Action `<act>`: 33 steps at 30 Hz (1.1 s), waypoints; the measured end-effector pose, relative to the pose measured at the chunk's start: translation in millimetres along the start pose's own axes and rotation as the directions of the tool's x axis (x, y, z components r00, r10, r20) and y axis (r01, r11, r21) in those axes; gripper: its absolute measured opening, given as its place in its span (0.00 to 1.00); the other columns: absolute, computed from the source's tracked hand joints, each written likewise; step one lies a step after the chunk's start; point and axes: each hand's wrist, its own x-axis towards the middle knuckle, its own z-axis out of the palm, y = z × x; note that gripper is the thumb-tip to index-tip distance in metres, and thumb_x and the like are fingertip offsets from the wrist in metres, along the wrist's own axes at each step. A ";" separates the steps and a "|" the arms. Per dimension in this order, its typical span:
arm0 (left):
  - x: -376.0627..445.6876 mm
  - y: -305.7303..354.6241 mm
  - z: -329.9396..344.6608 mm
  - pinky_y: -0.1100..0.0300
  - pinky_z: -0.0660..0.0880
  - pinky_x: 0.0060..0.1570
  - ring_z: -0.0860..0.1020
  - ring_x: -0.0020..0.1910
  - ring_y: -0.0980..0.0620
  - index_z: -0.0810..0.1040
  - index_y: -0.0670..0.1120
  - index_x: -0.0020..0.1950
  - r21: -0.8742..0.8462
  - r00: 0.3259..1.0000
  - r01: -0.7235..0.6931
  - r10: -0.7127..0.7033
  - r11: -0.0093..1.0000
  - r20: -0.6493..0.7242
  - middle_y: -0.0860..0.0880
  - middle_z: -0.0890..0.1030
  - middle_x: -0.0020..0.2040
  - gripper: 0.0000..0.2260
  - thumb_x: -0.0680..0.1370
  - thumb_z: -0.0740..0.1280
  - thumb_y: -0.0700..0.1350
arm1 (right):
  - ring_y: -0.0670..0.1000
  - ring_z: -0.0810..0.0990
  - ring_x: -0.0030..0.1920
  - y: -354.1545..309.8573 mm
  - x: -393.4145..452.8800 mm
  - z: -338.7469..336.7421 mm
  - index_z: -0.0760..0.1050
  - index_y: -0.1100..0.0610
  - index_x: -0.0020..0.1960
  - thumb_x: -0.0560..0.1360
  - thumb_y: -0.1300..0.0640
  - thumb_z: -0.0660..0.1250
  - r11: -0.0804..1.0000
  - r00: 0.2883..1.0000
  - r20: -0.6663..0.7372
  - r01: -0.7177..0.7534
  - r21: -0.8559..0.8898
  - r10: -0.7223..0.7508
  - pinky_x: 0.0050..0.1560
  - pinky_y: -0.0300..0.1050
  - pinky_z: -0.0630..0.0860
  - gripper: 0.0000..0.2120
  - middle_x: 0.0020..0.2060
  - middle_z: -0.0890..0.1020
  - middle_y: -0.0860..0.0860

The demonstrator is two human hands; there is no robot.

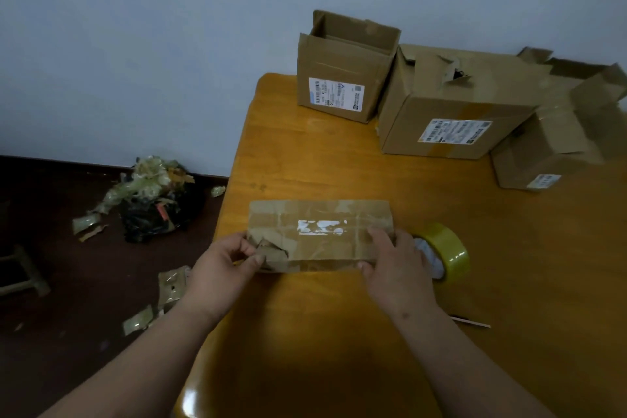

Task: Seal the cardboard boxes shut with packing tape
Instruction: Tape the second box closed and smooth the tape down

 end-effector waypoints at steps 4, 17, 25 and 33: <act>8.8 0.0 -0.7 0.60 0.68 0.45 0.76 0.51 0.60 0.77 0.47 0.39 0.129 0.999 0.013 -0.007 0.992 -0.047 0.58 0.75 0.52 0.08 0.77 0.71 0.47 | 0.60 0.56 0.77 -7.7 1.8 4.6 0.53 0.44 0.78 0.79 0.44 0.62 0.999 0.999 0.014 -0.035 0.014 0.035 0.74 0.57 0.60 0.32 0.78 0.52 0.57; 24.0 10.8 4.5 0.57 0.70 0.54 0.75 0.48 0.59 0.51 0.53 0.80 -0.224 0.962 0.260 -0.232 0.939 0.144 0.55 0.74 0.52 0.40 0.76 0.72 0.40 | 0.60 0.46 0.78 -16.6 1.1 3.8 0.55 0.46 0.77 0.74 0.34 0.61 0.998 0.998 -0.003 -0.062 0.008 0.062 0.77 0.61 0.49 0.37 0.79 0.46 0.55; 32.2 9.3 16.7 0.55 0.76 0.50 0.78 0.56 0.48 0.65 0.59 0.74 -0.415 0.902 0.423 -0.334 0.805 0.272 0.52 0.77 0.58 0.34 0.75 0.69 0.32 | 0.55 0.29 0.76 -75.1 3.8 30.3 0.44 0.48 0.79 0.67 0.22 0.56 0.992 0.993 0.005 0.122 -0.038 -0.122 0.73 0.63 0.30 0.51 0.78 0.33 0.50; 38.6 2.7 16.3 0.49 0.75 0.56 0.76 0.57 0.50 0.66 0.61 0.69 -0.355 0.911 0.399 -0.320 0.846 0.261 0.54 0.76 0.60 0.25 0.76 0.70 0.43 | 0.53 0.27 0.76 -77.0 13.6 35.4 0.44 0.45 0.79 0.70 0.24 0.55 0.998 0.997 0.045 0.062 0.014 -0.062 0.72 0.61 0.26 0.46 0.78 0.33 0.48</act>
